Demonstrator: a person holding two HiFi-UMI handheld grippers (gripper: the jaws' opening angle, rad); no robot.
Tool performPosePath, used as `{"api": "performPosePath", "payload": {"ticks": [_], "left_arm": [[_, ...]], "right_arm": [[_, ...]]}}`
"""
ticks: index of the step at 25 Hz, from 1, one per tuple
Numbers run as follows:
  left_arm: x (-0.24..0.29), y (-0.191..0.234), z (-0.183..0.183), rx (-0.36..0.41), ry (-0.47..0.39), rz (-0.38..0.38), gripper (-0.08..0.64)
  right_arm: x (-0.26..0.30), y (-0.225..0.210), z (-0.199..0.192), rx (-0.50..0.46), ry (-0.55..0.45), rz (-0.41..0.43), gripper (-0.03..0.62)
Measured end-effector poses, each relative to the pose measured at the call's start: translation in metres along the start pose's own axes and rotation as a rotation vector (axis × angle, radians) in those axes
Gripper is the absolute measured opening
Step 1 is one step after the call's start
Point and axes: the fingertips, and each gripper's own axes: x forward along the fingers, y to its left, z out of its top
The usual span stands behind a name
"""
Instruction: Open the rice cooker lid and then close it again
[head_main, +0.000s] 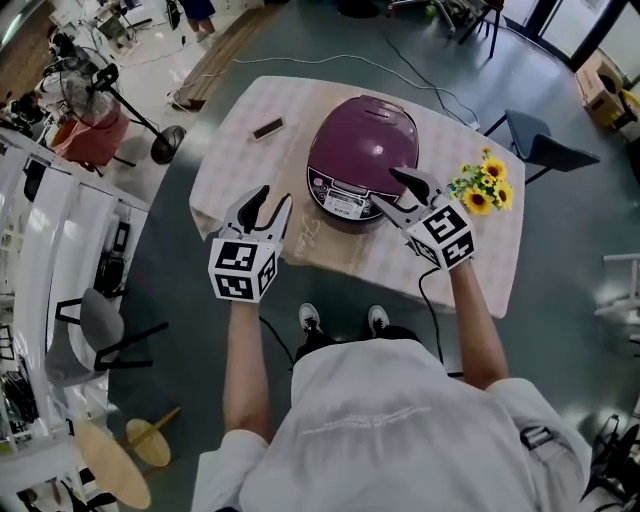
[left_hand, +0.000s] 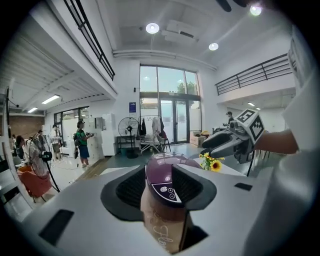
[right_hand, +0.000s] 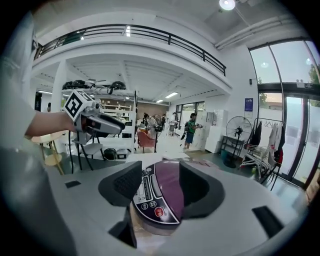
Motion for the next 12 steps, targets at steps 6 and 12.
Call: {"api": "performPosePath", "payload": {"ticks": [6, 12], "left_arm": [[0.017, 0.02, -0.008, -0.016, 0.001, -0.09, 0.181], [0.025, 0.031, -0.018, -0.03, 0.019, -0.149, 0.181]], "right_arm": [[0.029, 0.016, -0.014, 0.004, 0.112, -0.005, 0.278], [0.058, 0.032, -0.033, -0.032, 0.23, 0.003, 0.293]]}}
